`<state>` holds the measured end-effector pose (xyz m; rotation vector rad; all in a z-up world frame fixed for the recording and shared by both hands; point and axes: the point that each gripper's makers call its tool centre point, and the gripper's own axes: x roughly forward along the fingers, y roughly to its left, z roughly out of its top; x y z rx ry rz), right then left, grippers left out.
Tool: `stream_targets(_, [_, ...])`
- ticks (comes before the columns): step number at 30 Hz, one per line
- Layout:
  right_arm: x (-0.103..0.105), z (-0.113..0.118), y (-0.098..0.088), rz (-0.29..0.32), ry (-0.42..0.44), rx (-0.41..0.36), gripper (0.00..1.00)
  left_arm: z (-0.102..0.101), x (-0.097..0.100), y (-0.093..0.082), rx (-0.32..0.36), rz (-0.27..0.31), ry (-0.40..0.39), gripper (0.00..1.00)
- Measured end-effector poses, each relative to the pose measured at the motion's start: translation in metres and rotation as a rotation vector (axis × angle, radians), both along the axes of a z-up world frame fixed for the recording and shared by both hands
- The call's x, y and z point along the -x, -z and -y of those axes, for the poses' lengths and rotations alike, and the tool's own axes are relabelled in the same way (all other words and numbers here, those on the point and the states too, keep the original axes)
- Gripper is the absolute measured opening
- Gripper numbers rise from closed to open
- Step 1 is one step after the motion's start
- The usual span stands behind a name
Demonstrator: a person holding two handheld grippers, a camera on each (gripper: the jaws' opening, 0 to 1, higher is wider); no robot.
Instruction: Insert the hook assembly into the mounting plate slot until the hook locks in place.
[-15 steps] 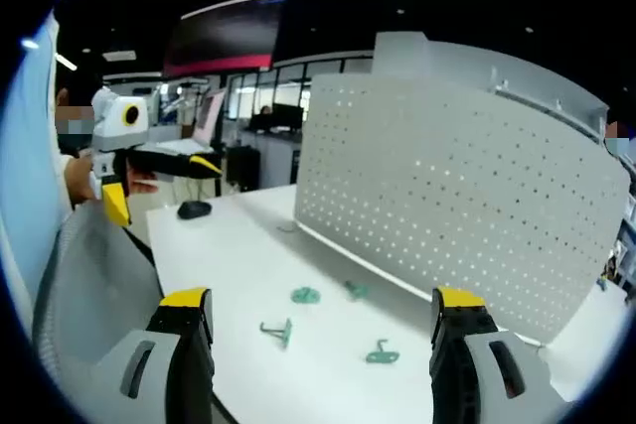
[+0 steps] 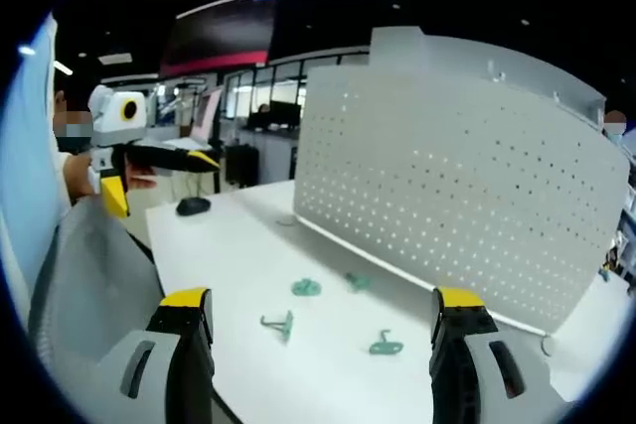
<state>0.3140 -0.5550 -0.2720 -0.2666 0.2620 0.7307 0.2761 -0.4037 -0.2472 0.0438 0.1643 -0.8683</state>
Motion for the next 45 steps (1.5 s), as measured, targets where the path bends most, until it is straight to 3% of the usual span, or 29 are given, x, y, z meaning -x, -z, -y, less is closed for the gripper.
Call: stream_targets(45, [-0.0051, 0.0028, 0.0059, -0.014, -0.001, 0.020, 0.91, -0.0003, 0.0000, 0.0022, -0.018, -0.005, -0.006, 0.96])
